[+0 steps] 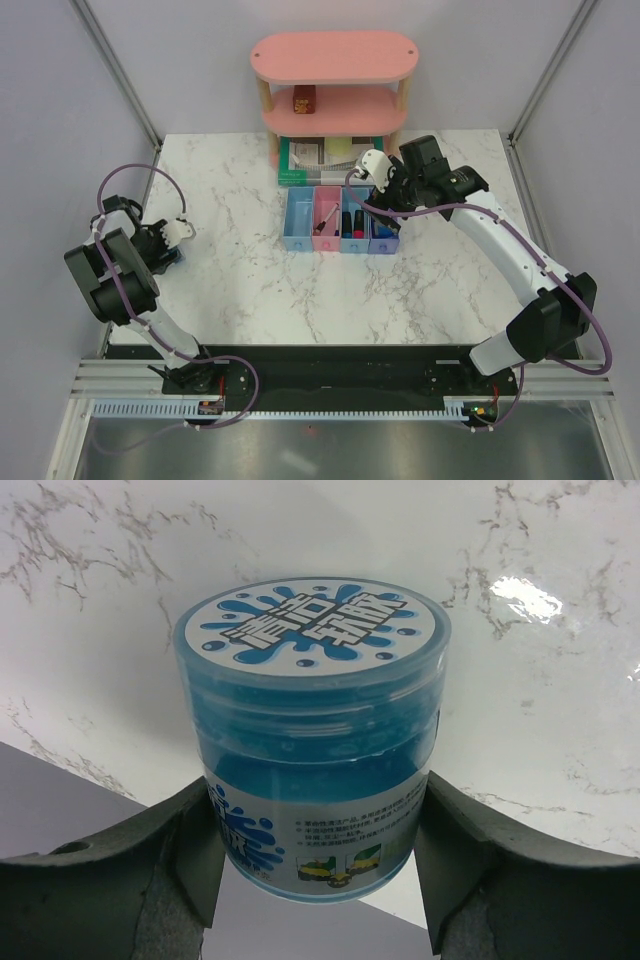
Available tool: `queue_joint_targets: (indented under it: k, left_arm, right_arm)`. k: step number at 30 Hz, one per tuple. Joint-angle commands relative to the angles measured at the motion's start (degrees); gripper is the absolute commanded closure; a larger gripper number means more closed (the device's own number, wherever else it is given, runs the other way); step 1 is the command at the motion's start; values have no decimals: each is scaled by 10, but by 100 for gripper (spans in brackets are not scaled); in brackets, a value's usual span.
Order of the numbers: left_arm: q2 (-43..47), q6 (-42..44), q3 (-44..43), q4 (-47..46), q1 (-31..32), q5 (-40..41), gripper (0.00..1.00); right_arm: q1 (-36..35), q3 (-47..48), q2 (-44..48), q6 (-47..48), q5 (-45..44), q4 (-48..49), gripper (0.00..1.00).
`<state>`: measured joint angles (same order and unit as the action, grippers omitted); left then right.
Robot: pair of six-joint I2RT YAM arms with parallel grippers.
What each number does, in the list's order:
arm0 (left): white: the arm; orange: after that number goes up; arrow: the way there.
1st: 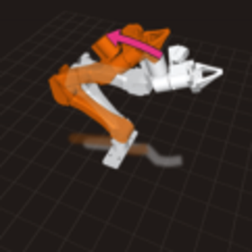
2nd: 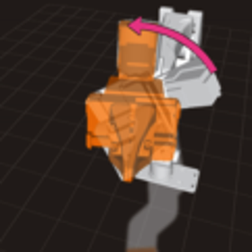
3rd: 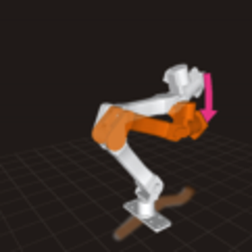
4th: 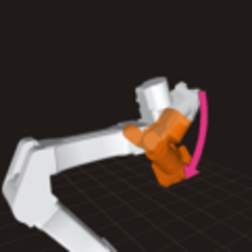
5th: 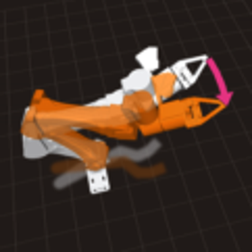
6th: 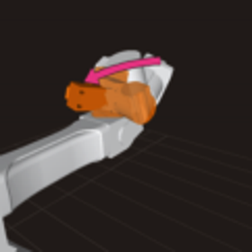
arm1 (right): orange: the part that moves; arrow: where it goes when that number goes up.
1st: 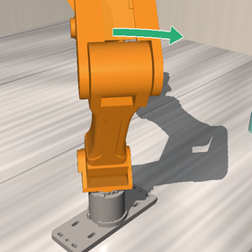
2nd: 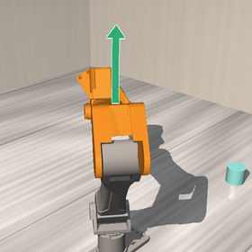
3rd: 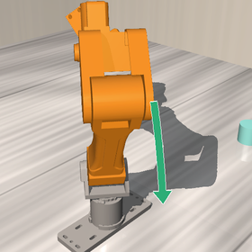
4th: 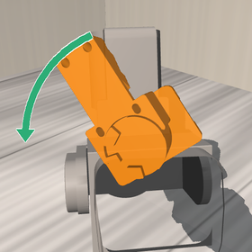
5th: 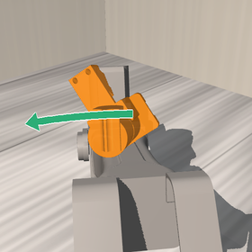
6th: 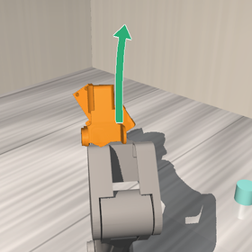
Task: Sort the stationery into containers
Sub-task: Pick up the stationery from the corner of the board.
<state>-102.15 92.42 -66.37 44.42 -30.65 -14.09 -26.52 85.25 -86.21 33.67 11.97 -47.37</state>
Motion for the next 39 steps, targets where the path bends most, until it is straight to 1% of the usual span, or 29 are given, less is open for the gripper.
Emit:
queue_joint_targets:
  k: [1, 5, 10, 16, 22, 25, 26, 28, 29, 31, 36, 39]
  left_arm:
    - [5, -11, 5, -15, 2, -37, 42]
    - [27, -26, 19, -23, 2, -73, 43]
    - [80, -55, 30, -28, 8, -132, 44]
    - [135, -66, 41, -27, 26, -148, 45]
    - [196, -82, 68, -27, 66, -161, 47]
    - [238, -99, 79, -27, 99, -168, 47]
    - [261, -113, 79, -27, 116, -172, 47]
    - [280, -130, 79, -27, 136, -183, 47]
    - [290, -146, 77, -29, 158, -183, 47]
    - [317, -164, 72, -29, 192, -183, 47]
    - [358, -229, 45, -32, 269, -167, 46]
    - [366, -267, 25, -34, 342, -141, 46]
  right_arm:
    - [-2, 16, 2, -9, 11, 6, 6]
    - [-2, 8, 2, -17, 24, 5, 6]
    - [-3, 14, -11, -37, 90, -3, 5]
    - [-3, 54, -43, -59, 145, -3, 5]
    - [-4, 101, -80, -82, 199, -2, 4]
    - [-4, 131, -105, -99, 248, -5, 2]
    - [-4, 144, -119, -110, 287, -7, 2]
    - [-4, 156, -134, -122, 328, -8, 2]
    - [-4, 166, -151, -138, 370, -7, 2]
    - [-4, 178, -168, -156, 403, 3, 2]
    - [-5, 199, -215, -235, 459, 62, 2]
    - [-10, 224, -240, -267, 473, 89, 2]
